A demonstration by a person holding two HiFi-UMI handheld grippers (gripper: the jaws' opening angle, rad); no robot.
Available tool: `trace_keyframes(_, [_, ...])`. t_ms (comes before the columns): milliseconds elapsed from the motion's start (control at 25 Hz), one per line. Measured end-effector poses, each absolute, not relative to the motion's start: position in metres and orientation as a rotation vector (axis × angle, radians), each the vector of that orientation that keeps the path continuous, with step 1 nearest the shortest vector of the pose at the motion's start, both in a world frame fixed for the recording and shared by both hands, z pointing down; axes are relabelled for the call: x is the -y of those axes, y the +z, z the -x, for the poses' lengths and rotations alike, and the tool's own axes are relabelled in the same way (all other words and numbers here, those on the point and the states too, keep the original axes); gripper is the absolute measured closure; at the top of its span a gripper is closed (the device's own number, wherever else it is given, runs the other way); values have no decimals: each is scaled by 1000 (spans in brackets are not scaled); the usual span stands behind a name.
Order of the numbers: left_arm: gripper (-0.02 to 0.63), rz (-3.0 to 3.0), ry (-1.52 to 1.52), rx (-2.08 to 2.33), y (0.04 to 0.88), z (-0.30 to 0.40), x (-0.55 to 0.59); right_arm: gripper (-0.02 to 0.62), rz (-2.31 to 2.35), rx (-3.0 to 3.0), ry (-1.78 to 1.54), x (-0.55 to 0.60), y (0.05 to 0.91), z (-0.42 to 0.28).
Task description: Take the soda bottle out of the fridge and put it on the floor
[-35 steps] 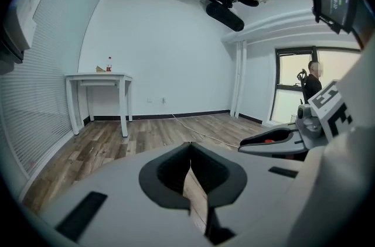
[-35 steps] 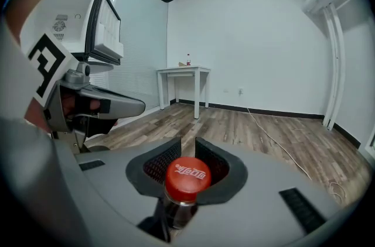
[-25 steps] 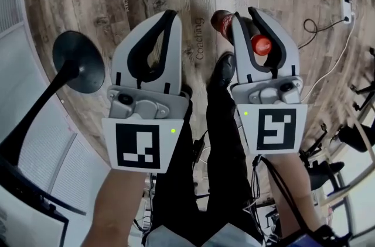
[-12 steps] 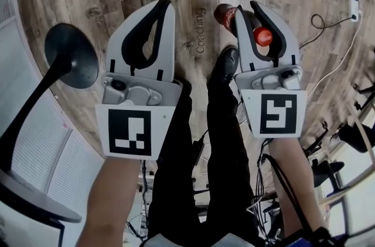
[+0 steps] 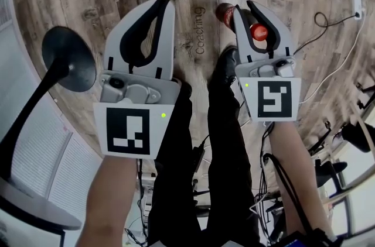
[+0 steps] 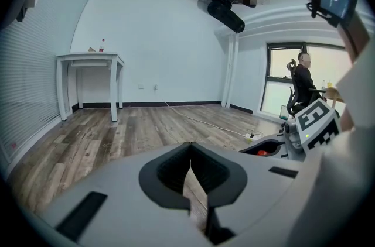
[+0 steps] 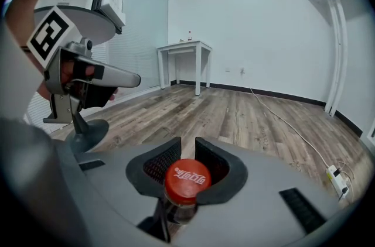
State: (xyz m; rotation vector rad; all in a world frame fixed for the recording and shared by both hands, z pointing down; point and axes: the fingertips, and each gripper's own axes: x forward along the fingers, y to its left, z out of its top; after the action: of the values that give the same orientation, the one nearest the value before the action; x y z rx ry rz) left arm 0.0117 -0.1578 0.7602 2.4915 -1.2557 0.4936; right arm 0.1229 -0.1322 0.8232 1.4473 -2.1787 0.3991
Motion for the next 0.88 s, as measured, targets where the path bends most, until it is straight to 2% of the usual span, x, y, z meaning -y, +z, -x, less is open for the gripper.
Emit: trace_keyframes(880, [589, -2477, 558, 1203, 805, -3, 141, 506, -1424, 2057, 512, 113, 915, -134])
